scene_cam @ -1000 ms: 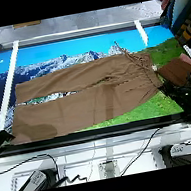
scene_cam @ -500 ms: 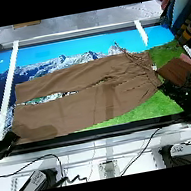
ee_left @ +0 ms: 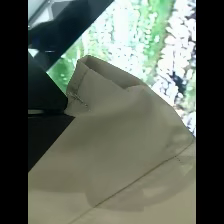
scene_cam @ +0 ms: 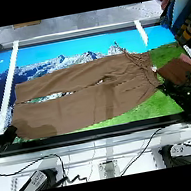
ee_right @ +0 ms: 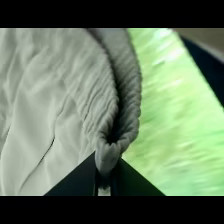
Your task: Fold the clothes and pants, and hang the long-sleeved shirts on hangers.
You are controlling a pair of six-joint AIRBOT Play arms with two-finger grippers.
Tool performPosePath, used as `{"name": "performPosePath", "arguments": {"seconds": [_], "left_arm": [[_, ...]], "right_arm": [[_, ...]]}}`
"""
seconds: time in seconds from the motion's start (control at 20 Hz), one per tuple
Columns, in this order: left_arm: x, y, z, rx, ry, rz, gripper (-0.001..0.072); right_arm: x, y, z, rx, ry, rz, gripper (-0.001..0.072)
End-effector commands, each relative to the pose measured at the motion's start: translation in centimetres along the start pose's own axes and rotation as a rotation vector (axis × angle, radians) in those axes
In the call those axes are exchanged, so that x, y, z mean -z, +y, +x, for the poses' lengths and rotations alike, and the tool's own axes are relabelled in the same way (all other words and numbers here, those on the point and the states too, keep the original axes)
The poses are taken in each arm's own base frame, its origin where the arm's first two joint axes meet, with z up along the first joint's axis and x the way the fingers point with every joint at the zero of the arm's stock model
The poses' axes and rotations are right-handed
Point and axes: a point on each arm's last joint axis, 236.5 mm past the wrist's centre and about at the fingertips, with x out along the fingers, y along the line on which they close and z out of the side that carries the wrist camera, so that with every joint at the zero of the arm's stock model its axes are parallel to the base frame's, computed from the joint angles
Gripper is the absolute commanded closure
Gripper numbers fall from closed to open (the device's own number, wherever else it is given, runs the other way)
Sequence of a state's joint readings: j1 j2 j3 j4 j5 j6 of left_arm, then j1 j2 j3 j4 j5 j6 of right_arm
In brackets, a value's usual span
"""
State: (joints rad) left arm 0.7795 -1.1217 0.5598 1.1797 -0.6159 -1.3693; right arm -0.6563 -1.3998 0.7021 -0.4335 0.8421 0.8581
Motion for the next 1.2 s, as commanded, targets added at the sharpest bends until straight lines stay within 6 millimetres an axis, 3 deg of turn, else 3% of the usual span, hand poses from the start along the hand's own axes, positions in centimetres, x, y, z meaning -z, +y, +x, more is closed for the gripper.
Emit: {"name": "performPosePath", "arguments": {"seconds": [0.0, 0.3, 0.45, 0.6, 0.75, 0.95, 1.05, 1.15], "left_arm": [[-1.7, -0.3, -0.5, -0.005, -0.053, 0.022, 0.0687], [-5.4, -0.2, -5.2, -0.066, -0.186, 0.165, 0.0688], [-6.0, -0.5, -6.6, -0.066, -0.226, 0.177, 0.0688], [-6.0, -0.5, -7.2, -0.077, -0.231, 0.194, 0.069], [-7.4, -0.9, -8.4, -0.075, -0.276, 0.202, 0.0691], [-12.2, -2.7, -11.5, -0.059, -0.372, 0.215, 0.0695], [-14.3, -5.2, -11.9, -0.026, -0.367, 0.259, 0.0695], [-15.9, -8.9, -11.0, 0.025, -0.337, 0.293, 0.0695]], "right_arm": [[0.2, 0.3, -2.7, 0.093, 0.004, -0.132, 0.0682], [-0.4, -0.3, -10.2, 0.356, -0.078, -0.254, 0.0682], [0.7, 0.4, -12.4, 0.396, -0.069, -0.297, 0.0682], [1.0, -0.6, -14.3, 0.48, -0.072, -0.309, 0.0682], [1.3, -0.4, -15.0, 0.492, -0.085, -0.277, 0.0682], [-0.1, 1.5, -15.0, 0.422, -0.18, -0.219, 0.0682], [-1.6, 3.4, -14.6, 0.359, -0.262, -0.195, 0.0683], [-3.7, 5.9, -13.8, 0.311, -0.353, -0.225, 0.0683]]}}
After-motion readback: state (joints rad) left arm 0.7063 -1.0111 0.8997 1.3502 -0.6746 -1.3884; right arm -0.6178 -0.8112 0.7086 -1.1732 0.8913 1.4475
